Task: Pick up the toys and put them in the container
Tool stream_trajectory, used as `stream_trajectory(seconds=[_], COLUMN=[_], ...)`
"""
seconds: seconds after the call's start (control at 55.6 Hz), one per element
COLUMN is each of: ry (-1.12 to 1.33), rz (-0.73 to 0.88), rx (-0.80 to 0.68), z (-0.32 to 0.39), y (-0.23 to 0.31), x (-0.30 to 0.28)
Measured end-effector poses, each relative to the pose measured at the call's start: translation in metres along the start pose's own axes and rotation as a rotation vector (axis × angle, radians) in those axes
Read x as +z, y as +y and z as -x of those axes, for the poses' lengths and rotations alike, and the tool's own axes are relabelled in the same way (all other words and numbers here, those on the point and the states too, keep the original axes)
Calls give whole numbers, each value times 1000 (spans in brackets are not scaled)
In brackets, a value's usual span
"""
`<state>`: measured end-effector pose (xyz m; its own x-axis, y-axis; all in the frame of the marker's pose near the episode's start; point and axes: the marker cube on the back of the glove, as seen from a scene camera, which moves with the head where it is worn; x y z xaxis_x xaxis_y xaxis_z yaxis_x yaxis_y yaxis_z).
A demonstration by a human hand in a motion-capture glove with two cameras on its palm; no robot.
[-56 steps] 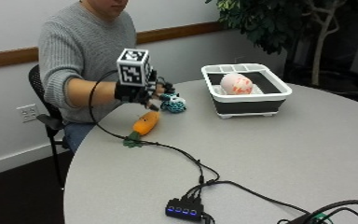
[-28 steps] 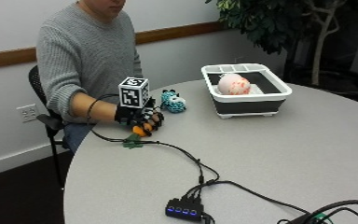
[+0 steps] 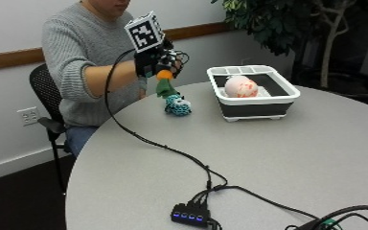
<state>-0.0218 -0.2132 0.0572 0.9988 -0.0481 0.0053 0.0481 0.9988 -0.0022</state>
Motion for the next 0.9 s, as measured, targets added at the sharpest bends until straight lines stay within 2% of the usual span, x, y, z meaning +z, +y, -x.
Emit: stream_trajectory(seconds=[0.126, 0.216, 0.342, 0.432, 0.575, 0.755, 0.899], ry=[-87, -171, -27, -24, -26, -14, -44], rz=[22, 61, 142, 191, 216, 396, 367], rx=[-16, -85, -217, -290, -300, -278, -266], z=[22, 61, 121, 129, 131, 114, 107], y=[-41, -89, -167, -193, -204, -185, -171], x=[8, 32, 87, 103, 117, 136, 127])
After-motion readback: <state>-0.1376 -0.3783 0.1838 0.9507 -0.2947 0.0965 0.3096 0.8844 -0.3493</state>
